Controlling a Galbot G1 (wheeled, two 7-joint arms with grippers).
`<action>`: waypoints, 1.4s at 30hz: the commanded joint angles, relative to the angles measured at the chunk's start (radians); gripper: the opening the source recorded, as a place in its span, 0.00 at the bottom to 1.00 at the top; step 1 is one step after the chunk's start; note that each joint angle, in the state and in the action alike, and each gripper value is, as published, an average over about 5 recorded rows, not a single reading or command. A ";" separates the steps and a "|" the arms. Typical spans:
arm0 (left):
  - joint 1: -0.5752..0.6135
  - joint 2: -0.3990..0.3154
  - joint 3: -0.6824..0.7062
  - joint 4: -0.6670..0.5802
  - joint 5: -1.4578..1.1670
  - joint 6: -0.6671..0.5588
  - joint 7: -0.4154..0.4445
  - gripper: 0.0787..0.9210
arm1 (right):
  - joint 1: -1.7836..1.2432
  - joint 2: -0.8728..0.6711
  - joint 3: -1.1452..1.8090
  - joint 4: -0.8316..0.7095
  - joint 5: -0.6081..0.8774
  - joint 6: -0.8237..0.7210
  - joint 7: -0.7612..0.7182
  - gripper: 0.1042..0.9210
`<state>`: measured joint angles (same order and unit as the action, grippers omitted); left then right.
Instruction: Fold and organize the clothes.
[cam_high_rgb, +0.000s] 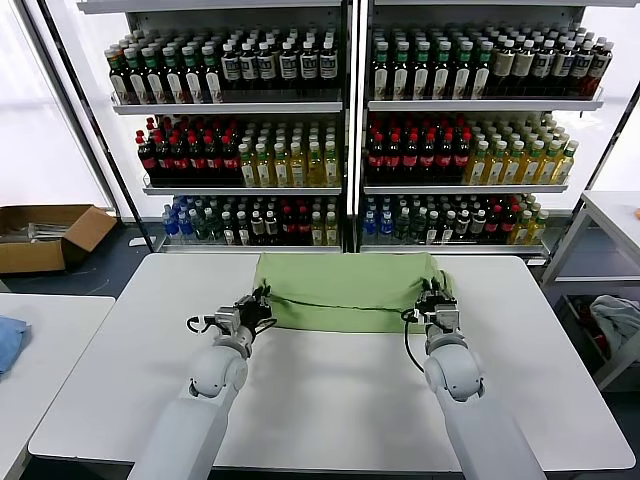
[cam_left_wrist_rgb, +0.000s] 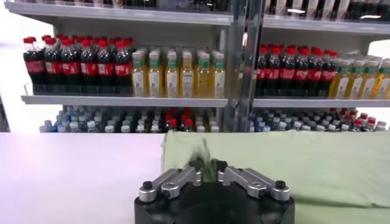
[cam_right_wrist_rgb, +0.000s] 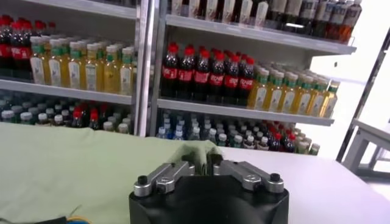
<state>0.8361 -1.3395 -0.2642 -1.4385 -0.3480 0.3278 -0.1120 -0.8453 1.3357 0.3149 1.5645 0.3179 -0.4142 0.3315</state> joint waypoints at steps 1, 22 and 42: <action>0.027 0.011 -0.005 -0.111 0.004 0.091 -0.034 0.32 | 0.018 0.029 0.011 0.078 0.184 -0.042 0.108 0.47; 0.151 0.030 -0.010 -0.202 0.042 0.127 -0.034 0.88 | -0.264 -0.039 0.084 0.255 0.042 -0.091 0.130 0.88; 0.123 0.032 -0.003 -0.113 0.045 0.124 -0.031 0.88 | -0.216 -0.010 0.091 0.056 0.046 -0.042 0.103 0.87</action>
<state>0.9558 -1.3081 -0.2694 -1.5704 -0.3059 0.4476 -0.1432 -1.0552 1.3254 0.4015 1.6706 0.3643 -0.4622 0.4340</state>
